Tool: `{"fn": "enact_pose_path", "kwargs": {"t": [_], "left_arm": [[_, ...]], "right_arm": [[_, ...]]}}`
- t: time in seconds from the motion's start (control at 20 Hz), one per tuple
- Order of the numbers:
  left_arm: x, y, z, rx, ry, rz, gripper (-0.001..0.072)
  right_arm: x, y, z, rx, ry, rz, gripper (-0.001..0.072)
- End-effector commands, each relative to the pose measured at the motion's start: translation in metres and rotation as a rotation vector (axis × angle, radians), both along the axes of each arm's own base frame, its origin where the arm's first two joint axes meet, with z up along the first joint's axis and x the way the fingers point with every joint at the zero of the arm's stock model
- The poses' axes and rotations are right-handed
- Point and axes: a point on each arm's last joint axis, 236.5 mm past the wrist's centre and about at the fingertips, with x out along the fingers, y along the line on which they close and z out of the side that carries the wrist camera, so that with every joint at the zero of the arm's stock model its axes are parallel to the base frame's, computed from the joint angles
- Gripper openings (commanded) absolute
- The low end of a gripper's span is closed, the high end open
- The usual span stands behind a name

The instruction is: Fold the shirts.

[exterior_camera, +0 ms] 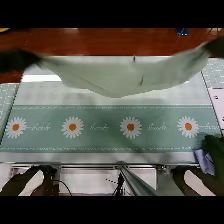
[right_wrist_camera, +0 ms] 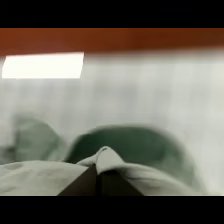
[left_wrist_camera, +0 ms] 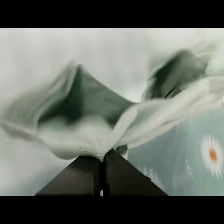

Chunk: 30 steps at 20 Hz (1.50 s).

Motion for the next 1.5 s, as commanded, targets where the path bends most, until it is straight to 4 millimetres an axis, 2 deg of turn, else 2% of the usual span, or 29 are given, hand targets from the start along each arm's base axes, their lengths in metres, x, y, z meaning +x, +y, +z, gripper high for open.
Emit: {"fn": "enact_pose_path", "kwargs": {"t": [0.0, 0.05, 0.1, 0.15, 0.25, 0.35, 0.4, 0.5, 0.65, 0.75, 0.9, 1.05, 1.2, 1.35, 1.45], "left_arm": [[-0.092, 0.005, 0.213, 0.16, -0.622, 0.135, 0.0027], [-0.126, 0.01, 0.25, 0.227, -0.747, 0.192, 0.0027], [-0.155, 0.013, 0.272, 0.259, -0.821, 0.238, 0.0027], [-0.184, 0.016, 0.29, 0.26, -0.872, 0.29, 0.0027], [-0.23, 0.014, 0.302, 0.259, -0.934, 0.332, 0.0027], [-0.258, 0.01, 0.291, 0.277, -0.916, 0.338, 0.0027], [-0.264, 0.013, 0.279, 0.285, -0.869, 0.354, 0.0027], [-0.269, 0.025, 0.245, 0.331, -0.728, 0.392, 0.0027], [-0.266, 0.038, 0.195, 0.411, -0.521, 0.393, 0.0027], [-0.258, 0.04, 0.166, 0.439, -0.392, 0.358, 0.0026], [-0.226, 0.048, 0.108, 0.455, -0.143, 0.294, 0.0026], [-0.176, 0.058, 0.037, 0.426, 0.095, 0.246, 0.0026], [-0.115, 0.06, -0.025, 0.347, 0.229, 0.216, 0.0026], [-0.058, 0.06, -0.077, 0.288, 0.316, 0.173, 0.0027], [-0.023, 0.067, -0.109, 0.284, 0.372, 0.163, 0.0027]], "right_arm": [[-0.088, 0.009, 0.184, -0.053, -0.492, -0.116, 0.0028], [-0.114, 0.008, 0.211, -0.059, -0.569, -0.158, 0.0028], [-0.14, 0.008, 0.23, -0.073, -0.619, -0.192, 0.0028], [-0.161, 0.008, 0.242, -0.081, -0.647, -0.218, 0.0028], [-0.196, 0.011, 0.25, -0.094, -0.669, -0.253, 0.0028], [-0.222, 0.01, 0.245, -0.128, -0.651, -0.282, 0.0028], [-0.233, 0.007, 0.239, -0.151, -0.626, -0.304, 0.0028], [-0.25, 0.004, 0.227, -0.177, -0.566, -0.333, 0.0028], [-0.256, 0.007, 0.2, -0.202, -0.445, -0.313, 0.0027], [-0.246, 0.003, 0.168, -0.241, -0.302, -0.282, 0.0027], [-0.216, -0.008, 0.092, -0.294, 0.067, -0.182, 0.0026], [-0.156, -0.012, 0.055, -0.231, 0.236, -0.097, 0.0026], [-0.089, -0.019, -0.002, -0.147, 0.435, -0.023, 0.0026], [-0.027, -0.027, -0.058, -0.045, 0.559, -0.006, 0.0027], [0.004, -0.034, -0.088, -0.014, 0.595, -0.022, 0.0027]]}}
